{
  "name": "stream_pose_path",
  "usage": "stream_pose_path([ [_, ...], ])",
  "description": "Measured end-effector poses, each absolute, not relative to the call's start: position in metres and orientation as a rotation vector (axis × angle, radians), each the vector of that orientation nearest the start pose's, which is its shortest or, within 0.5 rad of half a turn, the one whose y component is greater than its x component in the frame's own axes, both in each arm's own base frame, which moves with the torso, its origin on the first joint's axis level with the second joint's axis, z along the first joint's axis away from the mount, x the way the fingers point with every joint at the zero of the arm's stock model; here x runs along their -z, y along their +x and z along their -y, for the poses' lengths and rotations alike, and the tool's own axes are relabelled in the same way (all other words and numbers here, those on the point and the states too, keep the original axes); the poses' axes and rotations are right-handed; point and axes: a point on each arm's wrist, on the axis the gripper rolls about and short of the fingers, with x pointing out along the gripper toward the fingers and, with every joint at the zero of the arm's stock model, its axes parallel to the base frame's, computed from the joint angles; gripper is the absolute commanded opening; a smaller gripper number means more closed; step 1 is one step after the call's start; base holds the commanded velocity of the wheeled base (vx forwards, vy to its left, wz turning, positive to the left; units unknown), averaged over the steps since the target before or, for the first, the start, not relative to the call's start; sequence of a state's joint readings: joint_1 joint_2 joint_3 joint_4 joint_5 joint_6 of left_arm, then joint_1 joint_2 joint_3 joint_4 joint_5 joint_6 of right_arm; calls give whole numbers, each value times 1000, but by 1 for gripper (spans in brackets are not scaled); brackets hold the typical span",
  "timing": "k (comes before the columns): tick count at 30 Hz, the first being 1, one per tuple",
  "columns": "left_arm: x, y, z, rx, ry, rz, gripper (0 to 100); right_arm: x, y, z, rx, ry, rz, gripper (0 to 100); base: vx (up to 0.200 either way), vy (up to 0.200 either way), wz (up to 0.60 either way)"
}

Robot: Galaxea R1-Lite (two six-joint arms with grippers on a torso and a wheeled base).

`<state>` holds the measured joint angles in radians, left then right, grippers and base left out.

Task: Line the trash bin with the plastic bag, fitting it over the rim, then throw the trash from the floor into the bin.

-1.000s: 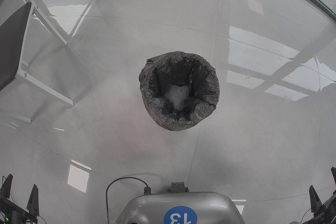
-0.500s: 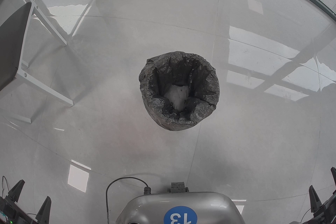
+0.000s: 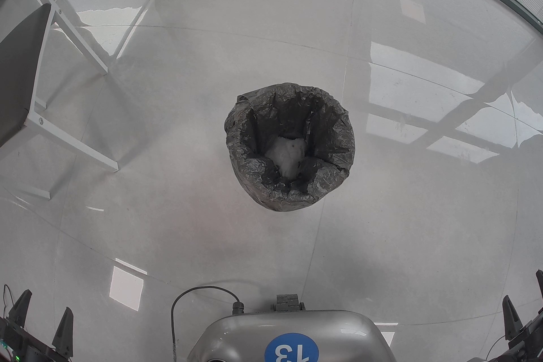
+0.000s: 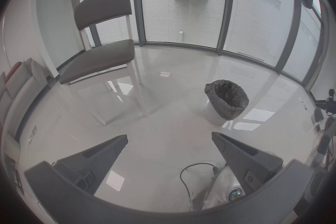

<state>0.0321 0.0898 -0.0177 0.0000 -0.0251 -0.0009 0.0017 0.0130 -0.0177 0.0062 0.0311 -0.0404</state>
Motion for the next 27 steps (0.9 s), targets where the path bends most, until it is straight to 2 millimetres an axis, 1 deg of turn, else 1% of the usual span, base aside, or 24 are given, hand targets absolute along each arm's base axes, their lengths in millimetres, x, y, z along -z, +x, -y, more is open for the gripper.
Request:
stream_pose_path([
  [3, -82, -17, 2, -30, -3, -71, 100, -81, -23, -1, -29, -36, 3, 100, 0, 0, 0],
  [10, -82, -17, 2, -12, 26, -68, 100, -81, -23, -1, -27, -35, 4, 100, 0, 0, 0],
  [18, -82, -17, 2, -21, 6, -70, 100, -81, -23, -1, -27, -35, 3, 100, 0, 0, 0],
  [27, -82, -17, 2, -22, 9, -70, 100, -81, -23, -1, -32, -81, 5, 100, 0, 0, 0],
])
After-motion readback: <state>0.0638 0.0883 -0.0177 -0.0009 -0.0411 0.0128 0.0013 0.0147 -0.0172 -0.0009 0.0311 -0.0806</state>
